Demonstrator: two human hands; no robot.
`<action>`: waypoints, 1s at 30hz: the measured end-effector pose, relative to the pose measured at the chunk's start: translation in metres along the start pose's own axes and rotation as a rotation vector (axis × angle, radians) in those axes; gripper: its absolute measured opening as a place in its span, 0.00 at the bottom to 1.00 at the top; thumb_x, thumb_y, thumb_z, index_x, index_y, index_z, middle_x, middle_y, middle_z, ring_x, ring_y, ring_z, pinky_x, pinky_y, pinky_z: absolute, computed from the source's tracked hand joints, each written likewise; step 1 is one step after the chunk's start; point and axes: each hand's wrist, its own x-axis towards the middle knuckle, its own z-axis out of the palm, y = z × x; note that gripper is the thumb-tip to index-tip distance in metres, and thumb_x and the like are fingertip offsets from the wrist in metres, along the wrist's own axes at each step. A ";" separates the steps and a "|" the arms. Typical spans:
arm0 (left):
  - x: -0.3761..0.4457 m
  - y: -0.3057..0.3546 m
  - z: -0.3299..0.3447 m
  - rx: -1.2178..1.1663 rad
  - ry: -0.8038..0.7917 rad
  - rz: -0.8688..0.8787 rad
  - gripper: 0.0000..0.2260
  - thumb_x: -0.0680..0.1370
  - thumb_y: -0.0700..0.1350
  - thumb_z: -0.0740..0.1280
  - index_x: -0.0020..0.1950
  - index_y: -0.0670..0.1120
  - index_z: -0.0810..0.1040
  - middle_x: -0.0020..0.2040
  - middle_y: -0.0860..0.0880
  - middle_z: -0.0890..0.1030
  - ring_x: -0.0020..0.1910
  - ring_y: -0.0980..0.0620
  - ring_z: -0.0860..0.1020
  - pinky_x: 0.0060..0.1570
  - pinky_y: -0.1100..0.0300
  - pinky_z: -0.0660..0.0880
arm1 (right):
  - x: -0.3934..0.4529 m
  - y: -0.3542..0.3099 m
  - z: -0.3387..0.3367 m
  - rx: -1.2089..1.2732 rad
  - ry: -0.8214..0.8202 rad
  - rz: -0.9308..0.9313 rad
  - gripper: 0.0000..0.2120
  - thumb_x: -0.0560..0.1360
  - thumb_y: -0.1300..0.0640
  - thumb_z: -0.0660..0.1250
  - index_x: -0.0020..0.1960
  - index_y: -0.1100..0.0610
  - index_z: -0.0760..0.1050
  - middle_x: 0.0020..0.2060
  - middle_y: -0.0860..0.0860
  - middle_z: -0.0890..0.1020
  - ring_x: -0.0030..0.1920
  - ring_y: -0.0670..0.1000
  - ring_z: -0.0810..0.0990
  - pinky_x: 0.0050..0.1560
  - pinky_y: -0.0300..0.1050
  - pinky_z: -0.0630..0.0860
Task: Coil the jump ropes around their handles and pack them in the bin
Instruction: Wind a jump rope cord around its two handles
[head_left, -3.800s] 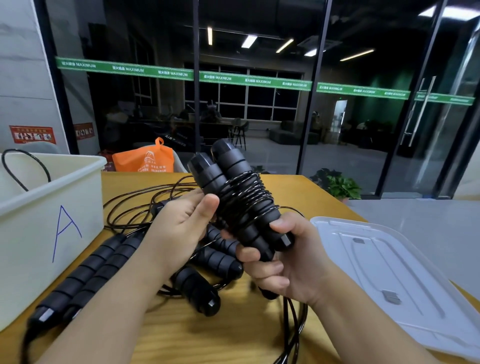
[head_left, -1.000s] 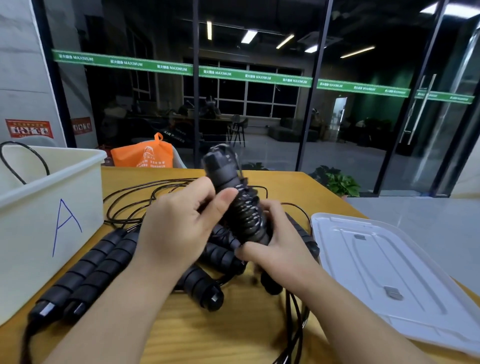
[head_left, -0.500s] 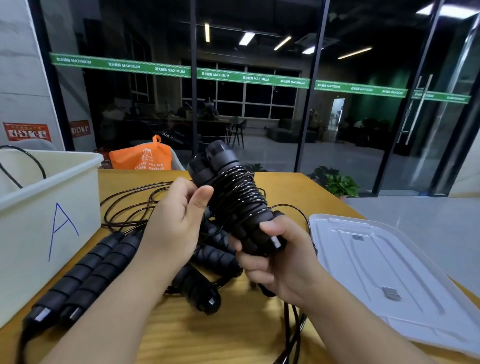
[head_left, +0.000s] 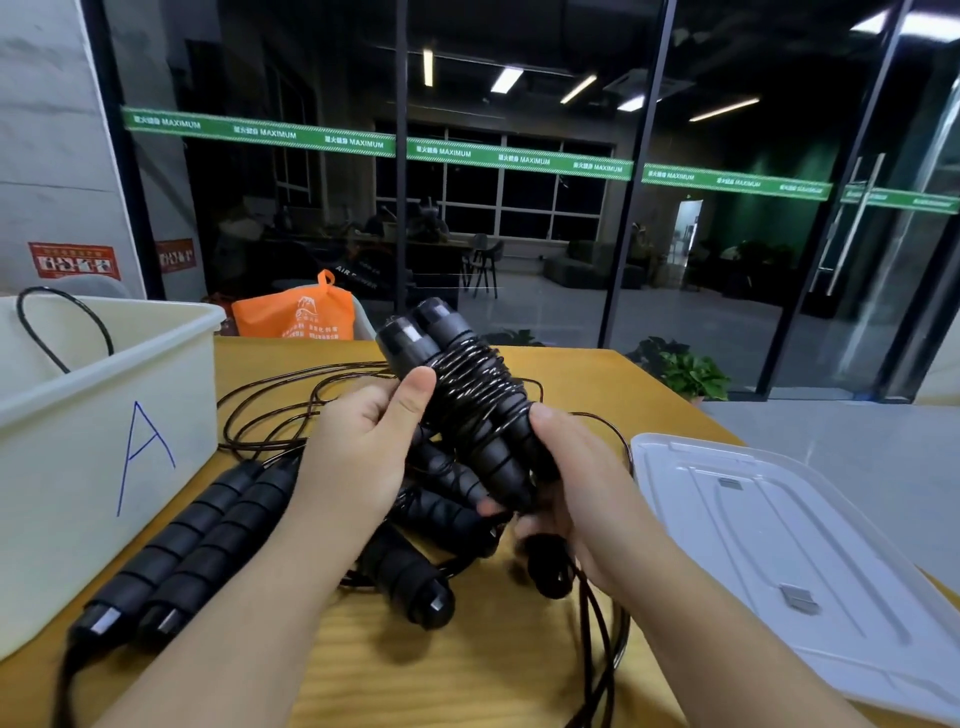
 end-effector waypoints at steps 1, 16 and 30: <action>-0.002 0.002 0.001 0.034 0.032 0.007 0.23 0.73 0.63 0.57 0.32 0.45 0.73 0.30 0.54 0.70 0.28 0.61 0.69 0.29 0.70 0.62 | 0.001 0.002 0.000 -0.097 0.086 -0.064 0.12 0.82 0.49 0.56 0.62 0.48 0.74 0.45 0.50 0.83 0.36 0.50 0.83 0.27 0.42 0.75; -0.012 0.006 0.016 0.236 0.013 0.084 0.19 0.75 0.61 0.58 0.29 0.50 0.65 0.30 0.54 0.69 0.30 0.58 0.68 0.29 0.69 0.62 | 0.001 0.010 -0.008 -1.002 0.170 -0.289 0.40 0.68 0.49 0.72 0.74 0.41 0.54 0.66 0.43 0.67 0.66 0.46 0.69 0.62 0.42 0.70; -0.001 0.005 0.007 0.091 0.123 0.115 0.22 0.69 0.62 0.59 0.49 0.44 0.63 0.37 0.54 0.69 0.35 0.60 0.69 0.34 0.75 0.66 | -0.003 0.001 0.005 -0.306 -0.013 -0.075 0.19 0.59 0.57 0.72 0.50 0.52 0.77 0.30 0.42 0.78 0.25 0.39 0.73 0.26 0.31 0.67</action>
